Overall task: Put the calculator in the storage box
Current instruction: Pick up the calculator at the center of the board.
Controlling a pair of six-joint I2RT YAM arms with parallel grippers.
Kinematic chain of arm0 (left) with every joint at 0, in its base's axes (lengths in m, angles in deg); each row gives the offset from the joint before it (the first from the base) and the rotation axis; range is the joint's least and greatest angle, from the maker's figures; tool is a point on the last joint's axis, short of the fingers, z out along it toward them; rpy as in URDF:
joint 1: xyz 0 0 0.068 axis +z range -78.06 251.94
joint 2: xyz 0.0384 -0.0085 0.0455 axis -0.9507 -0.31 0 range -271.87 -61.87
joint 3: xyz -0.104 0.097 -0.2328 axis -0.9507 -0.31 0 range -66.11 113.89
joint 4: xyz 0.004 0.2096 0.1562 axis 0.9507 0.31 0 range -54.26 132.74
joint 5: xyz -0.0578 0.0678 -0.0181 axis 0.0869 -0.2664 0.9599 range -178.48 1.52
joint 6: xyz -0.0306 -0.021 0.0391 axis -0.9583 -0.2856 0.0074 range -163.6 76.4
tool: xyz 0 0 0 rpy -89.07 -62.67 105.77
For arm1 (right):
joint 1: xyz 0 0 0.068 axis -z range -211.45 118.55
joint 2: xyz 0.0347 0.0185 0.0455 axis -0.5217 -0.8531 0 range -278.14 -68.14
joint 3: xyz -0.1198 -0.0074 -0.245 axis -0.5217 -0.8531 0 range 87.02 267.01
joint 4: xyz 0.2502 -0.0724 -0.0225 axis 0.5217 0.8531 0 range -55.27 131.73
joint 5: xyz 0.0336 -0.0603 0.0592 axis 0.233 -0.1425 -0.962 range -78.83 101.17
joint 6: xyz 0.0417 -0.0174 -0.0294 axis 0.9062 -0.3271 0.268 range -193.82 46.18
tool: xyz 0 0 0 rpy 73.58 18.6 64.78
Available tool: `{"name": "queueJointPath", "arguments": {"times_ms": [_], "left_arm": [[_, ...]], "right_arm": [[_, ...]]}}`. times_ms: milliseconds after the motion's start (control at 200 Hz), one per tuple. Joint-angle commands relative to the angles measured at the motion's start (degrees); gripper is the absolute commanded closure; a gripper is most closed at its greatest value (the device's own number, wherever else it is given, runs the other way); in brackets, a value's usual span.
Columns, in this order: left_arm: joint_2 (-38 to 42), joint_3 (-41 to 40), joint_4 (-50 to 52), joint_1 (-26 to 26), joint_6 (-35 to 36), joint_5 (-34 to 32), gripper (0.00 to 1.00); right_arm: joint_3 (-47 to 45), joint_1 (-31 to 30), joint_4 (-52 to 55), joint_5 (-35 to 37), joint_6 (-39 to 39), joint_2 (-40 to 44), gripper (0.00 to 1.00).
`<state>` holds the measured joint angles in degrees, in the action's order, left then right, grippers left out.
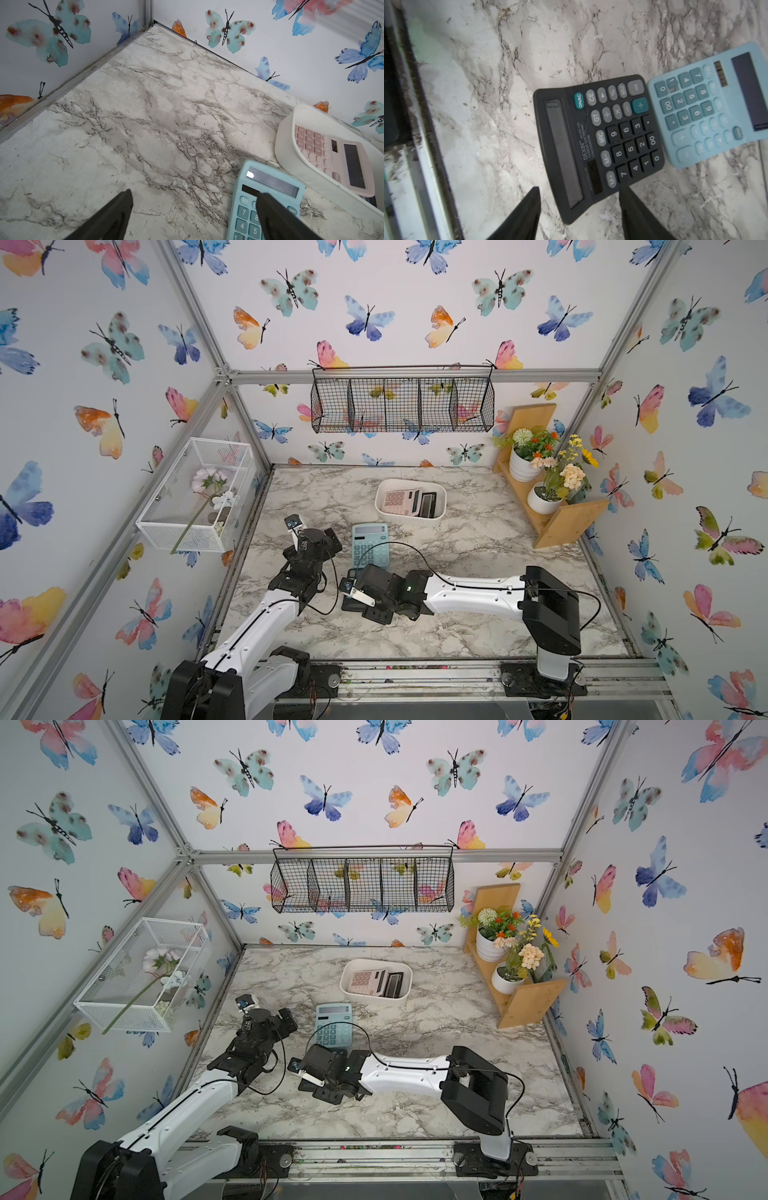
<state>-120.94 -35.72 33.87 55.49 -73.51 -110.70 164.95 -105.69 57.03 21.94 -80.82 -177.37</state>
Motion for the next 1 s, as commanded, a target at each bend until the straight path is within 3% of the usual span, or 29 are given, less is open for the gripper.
{"name": "queueJointPath", "arguments": {"times_ms": [0, 240, 661, 996], "left_arm": [[1.0, 0.1, -0.5, 0.2, -0.4, -1.9, 0.01], [1.4, -0.2, -0.5, 0.3, -0.6, -2.3, 0.01], [1.4, -0.2, -0.6, 0.3, -0.8, -2.3, 0.01], [2.7, -0.4, -0.5, 0.3, -0.8, -2.6, 0.01]], "right_arm": [[3.1, -0.3, -2.0, 7.2, -2.5, -4.9, 0.38], [4.6, -1.0, -2.7, 6.1, -3.5, -7.8, 0.40], [-2.3, -3.4, -4.9, -0.1, -1.9, 3.0, 0.40], [1.9, -4.5, -2.1, -0.7, -2.5, -3.4, 0.42]]}}
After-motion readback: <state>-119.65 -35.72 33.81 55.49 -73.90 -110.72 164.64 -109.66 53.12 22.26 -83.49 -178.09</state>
